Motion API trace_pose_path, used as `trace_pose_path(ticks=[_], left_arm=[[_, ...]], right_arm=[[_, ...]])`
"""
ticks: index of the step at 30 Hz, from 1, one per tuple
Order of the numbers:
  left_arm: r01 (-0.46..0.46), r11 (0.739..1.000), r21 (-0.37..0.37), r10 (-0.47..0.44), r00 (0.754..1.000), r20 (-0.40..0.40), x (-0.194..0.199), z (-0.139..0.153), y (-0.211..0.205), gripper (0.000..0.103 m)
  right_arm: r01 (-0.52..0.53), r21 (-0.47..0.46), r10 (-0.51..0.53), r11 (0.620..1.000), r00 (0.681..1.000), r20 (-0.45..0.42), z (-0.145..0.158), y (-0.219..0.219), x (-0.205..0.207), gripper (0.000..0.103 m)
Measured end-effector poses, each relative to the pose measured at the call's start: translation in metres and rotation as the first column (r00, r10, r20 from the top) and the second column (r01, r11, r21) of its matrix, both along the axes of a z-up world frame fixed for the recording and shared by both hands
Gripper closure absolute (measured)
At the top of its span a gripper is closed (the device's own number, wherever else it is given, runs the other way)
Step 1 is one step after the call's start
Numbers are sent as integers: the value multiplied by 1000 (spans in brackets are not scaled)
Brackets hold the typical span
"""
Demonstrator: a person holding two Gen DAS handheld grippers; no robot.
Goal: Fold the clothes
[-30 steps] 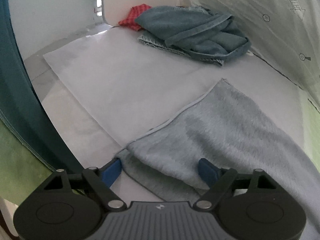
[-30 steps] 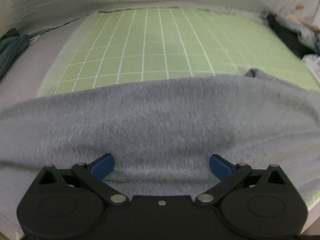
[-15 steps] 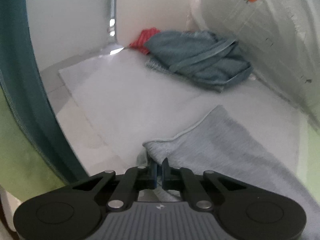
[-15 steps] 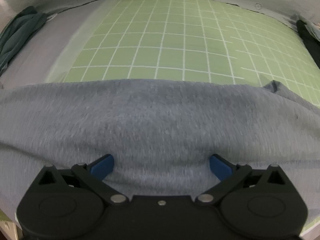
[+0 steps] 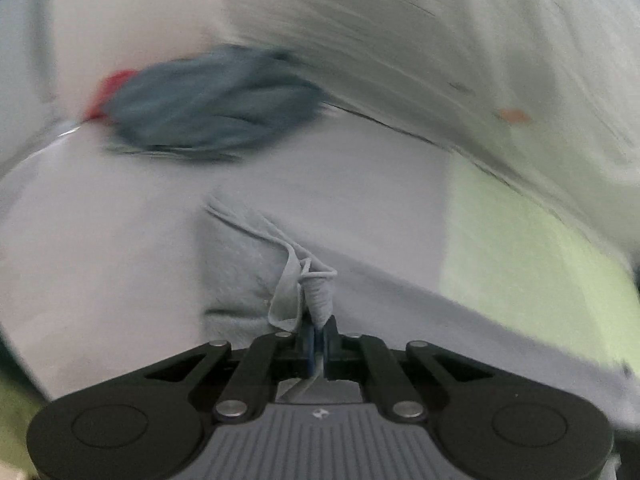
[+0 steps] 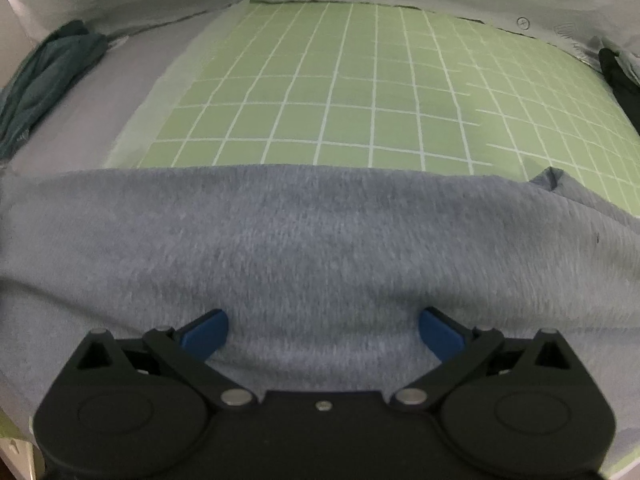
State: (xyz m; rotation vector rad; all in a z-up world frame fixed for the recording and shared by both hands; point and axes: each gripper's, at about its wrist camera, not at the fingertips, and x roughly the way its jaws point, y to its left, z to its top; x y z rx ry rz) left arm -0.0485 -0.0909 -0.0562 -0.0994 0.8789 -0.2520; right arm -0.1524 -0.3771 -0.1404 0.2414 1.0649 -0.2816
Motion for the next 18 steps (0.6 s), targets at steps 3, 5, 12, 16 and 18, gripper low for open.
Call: trace_pose_path(ticks=[3,5,12,16,18], left_arm=[[204,979,27,-203,978,-43,-9,-5,-32,99],[336,941,33,-331,938,-102,-14,-14,-50,91],[391,920,35,-386,917,-105,-14,-3,-34,32],[237,972,-10,-237,968,-80,5,15,9,25],[157,987,41,-151,982,-117,21,8,23,23]], right_arm=[[67,14,-67,998,997,27,1,-5,-11,0],[103,12,-104,995,994,38,1,-7,-17,0],[162,-24,-159,987,983,96,11,13,-23,0],[108,-28,-101,994,979,176,25,42,-8,0],[78,-19,-72,997,975,211,30,56,2,0]])
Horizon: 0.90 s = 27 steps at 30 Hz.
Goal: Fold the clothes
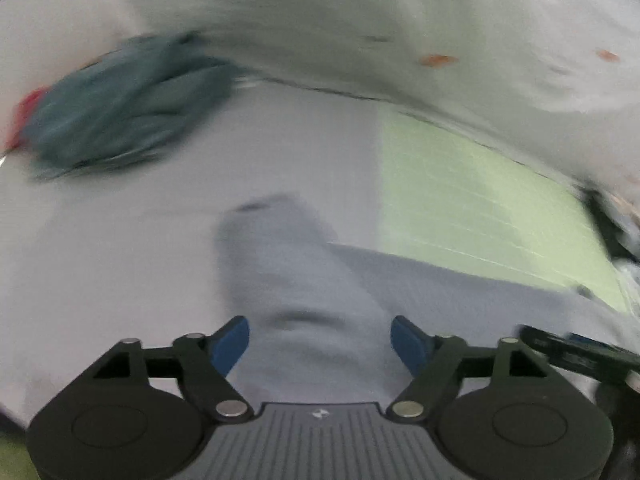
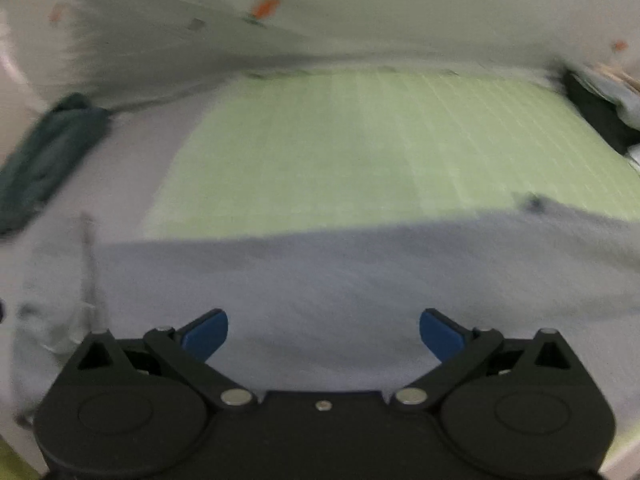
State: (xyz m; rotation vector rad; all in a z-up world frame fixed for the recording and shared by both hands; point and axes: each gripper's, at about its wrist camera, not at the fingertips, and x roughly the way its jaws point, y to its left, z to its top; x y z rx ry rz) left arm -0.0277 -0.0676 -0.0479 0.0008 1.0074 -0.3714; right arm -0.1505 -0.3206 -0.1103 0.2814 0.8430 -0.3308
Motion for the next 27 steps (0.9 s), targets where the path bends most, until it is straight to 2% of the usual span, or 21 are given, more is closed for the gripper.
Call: trace_pose_path(ticks=[2,4,5,9,11,13,15,16,17,19,24,27], left_arm=[[-57,995,79,60,998,-32,13,-12,11,23],[-78,990,116,85,994,-61,23,-25,16,23],[-77,991,112,87,993,-82,26,-30,19,23],[-41,993,108,54,992,-116,37,-37,17,23],[-15,992,129,30,993,-113,42,-38,12,23],[5,991,131,9,994,-108,45,-38,9,23],[20,991,132,-7,995,-103,45,-38,9,23],[27,991,134,-13,995,-100,45,-39,9,23],[32,990,134,-19,995,-98,45,-39,9,23],[39,990,134,-26,995,-97,45,-38,7,23],[54,988,144,-45,997,-69,39,-34,2,23],[94,984,149,-84,994,-72,36,-36,-6,23]], right_arm=[[-43,44,41,998,999,30,0,16,15,0],[-100,100,95,990,994,53,-3,33,31,0],[-131,124,124,984,990,62,-4,43,39,1],[-248,165,243,954,969,53,-13,75,64,13],[-291,196,289,936,957,42,-20,83,71,36],[-304,217,305,928,952,27,-25,87,73,48],[-312,226,317,923,948,14,-29,87,71,55],[-313,235,320,920,947,11,-30,87,70,64],[-314,249,321,916,947,12,-31,86,68,80],[-309,267,316,913,949,19,-33,86,62,97],[-296,212,282,931,955,92,-13,82,38,98],[-234,156,229,960,972,52,-5,72,13,98]])
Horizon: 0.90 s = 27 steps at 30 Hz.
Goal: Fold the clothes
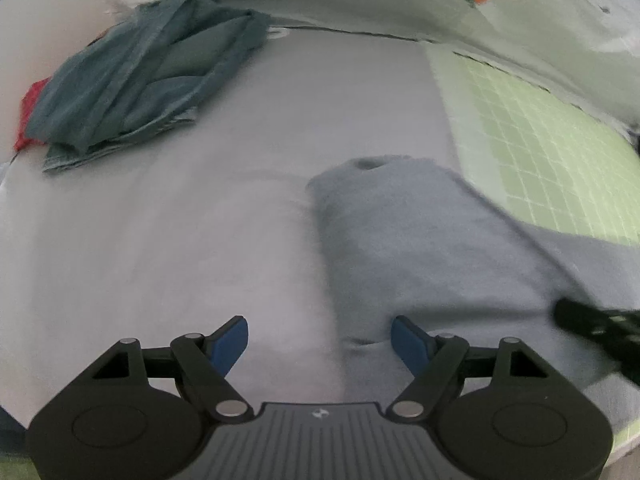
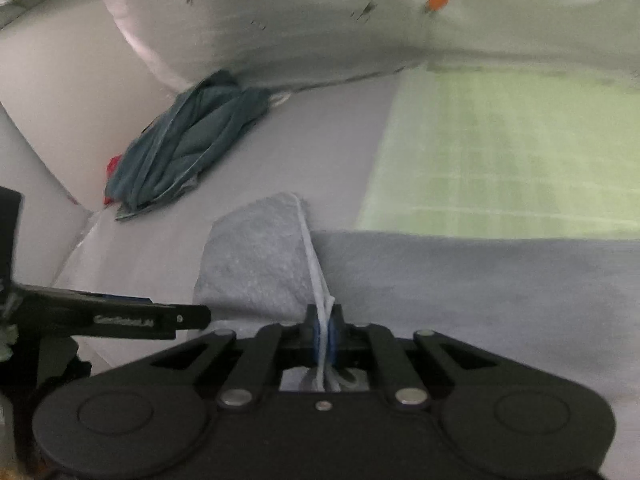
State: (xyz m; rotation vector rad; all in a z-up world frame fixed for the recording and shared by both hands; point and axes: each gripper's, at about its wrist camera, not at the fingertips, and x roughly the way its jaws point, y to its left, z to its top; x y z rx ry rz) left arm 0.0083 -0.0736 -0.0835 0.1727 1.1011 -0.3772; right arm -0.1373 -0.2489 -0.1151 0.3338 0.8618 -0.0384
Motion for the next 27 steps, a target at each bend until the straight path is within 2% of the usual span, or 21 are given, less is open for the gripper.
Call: trace_pose_path(ticks=[3,6,7,9,10,15,17,19,21,23,24,27], left_arm=[[60,998,4,-60,998,-19,-8,-5,-10,23],[114,993,19,-113,993,-34,-16,-11,-19,23],[127,991,28,-126,991,-35,-19,-12,-22,23],[148,988,43,-146,989,-32,-24,-14,-23,23],[153,987,45,-152,988,-32,-25,-14,-23,23],[149,987,55,-147,989,-29,-26,-14,-18,23],[150,987,56,-149,989,-19,-25,-12,-17,23],[154,986,58,-154,988,-5,-24,-9,-16,23],[156,986,61,-157,988,8,-22,-6,-16,23],[151,987,60,-152,988,17,-17,-4,-17,23],[149,987,57,-151,988,21,-15,-3,-18,23],[152,988,39,-153,988,30,-9,0,-23,23]], right_arm=[[64,-70,-66,996,997,-34,7,-12,-26,98],[136,-65,-144,989,980,-137,-13,-25,-35,97],[160,-56,-166,986,976,-140,-15,-27,-36,93],[192,-42,-196,980,974,-111,-15,-30,-36,73],[197,-45,-200,979,976,-84,-12,-30,-35,56],[142,-36,-142,989,990,17,-11,-29,-11,50],[115,-12,-115,993,993,32,-17,-30,8,41],[98,21,-98,995,995,32,-24,-32,27,40],[84,69,-86,994,996,29,-31,-32,39,47],[74,112,-77,991,997,22,-37,-32,44,89],[75,115,-78,991,997,24,-37,-30,43,94],[113,79,-120,990,988,96,-21,-33,24,96]])
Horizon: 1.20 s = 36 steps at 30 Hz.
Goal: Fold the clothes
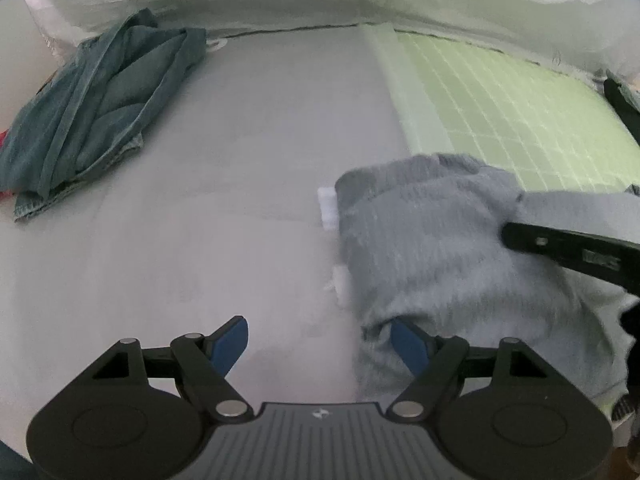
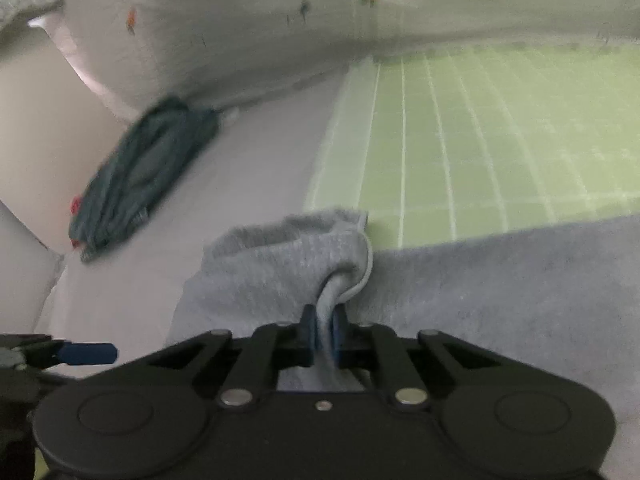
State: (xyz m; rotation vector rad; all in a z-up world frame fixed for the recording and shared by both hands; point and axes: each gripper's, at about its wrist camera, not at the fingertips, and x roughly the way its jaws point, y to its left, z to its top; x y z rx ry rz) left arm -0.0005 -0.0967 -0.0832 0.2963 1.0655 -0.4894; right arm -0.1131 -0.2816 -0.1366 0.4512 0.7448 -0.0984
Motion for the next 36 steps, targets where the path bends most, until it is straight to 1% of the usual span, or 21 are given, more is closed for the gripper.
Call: trace_pose_path(ticks=[2,6,7,8,9,10,12,15,19,20,21,22,23,26,28,31,32,33,34,35,36], left_arm=[[18,1000,-13,-17,1000,5,1,2,-6,23],[84,994,-63,-84,996,0,-5,3,-21,21],[102,993,-53,-102,995,0,-8,2,-26,21],[119,992,-43,-119,993,0,-10,0,-30,21],[137,990,-32,-137,991,0,-13,-2,-35,21],[153,988,-21,-153,988,0,-16,-3,-38,21],[163,987,-14,-163,987,-10,-18,-6,-39,21],[165,986,-16,-166,986,-30,-19,-10,-36,21],[176,984,0,-176,983,-50,-22,-15,-36,21],[180,984,3,-180,982,-55,-23,-16,-37,21],[185,983,7,-184,981,-60,-24,-16,-38,21],[189,982,12,-188,980,-65,-26,-17,-40,21],[197,980,20,-195,978,-69,-28,-18,-42,21],[231,972,48,-227,971,-74,-38,-18,-44,19],[253,965,74,-246,965,-88,-44,-19,-46,17],[258,959,115,-249,965,-83,-49,-20,-50,16],[257,958,124,-249,965,-77,-49,-18,-52,16],[255,958,133,-248,966,-68,-49,-16,-53,16],[251,958,142,-246,968,-50,-51,-12,-54,16],[244,958,150,-243,970,-30,-52,-8,-56,16],[238,959,153,-239,971,-11,-54,-3,-57,16]], right_arm=[[60,-47,-57,997,997,43,18,-4,-17,96],[157,-138,-155,978,988,22,25,-18,-30,95],[180,-161,-180,971,984,15,26,-22,-33,88],[202,-184,-204,962,979,9,26,-25,-35,67],[224,-184,-230,957,973,-14,24,-29,-37,55],[243,-157,-251,957,967,-34,20,-32,-42,50],[256,-88,-261,963,964,-48,12,-33,-55,51],[252,-21,-253,967,961,-109,-2,-26,-71,49],[210,-38,-213,977,963,-165,-14,-11,-76,47],[192,-47,-197,980,965,-174,-14,-9,-77,59],[161,-36,-164,986,970,-179,-13,-8,-77,80],[133,0,-131,991,975,-180,-11,-8,-77,97],[129,11,-125,992,977,-172,-7,-7,-79,97],[133,-114,-149,985,977,-151,15,1,-91,97],[157,-119,-176,980,970,-168,15,-7,-95,97],[156,-101,-175,983,959,-224,1,-11,-96,95],[154,-95,-173,984,954,-243,-4,-11,-96,92],[150,-94,-169,984,954,-247,-6,-12,-98,87],[148,-102,-169,984,955,-244,-4,-14,-99,66],[153,-117,-177,981,955,-239,-2,-17,-101,42],[161,-131,-188,978,955,-228,1,-22,-102,34]])
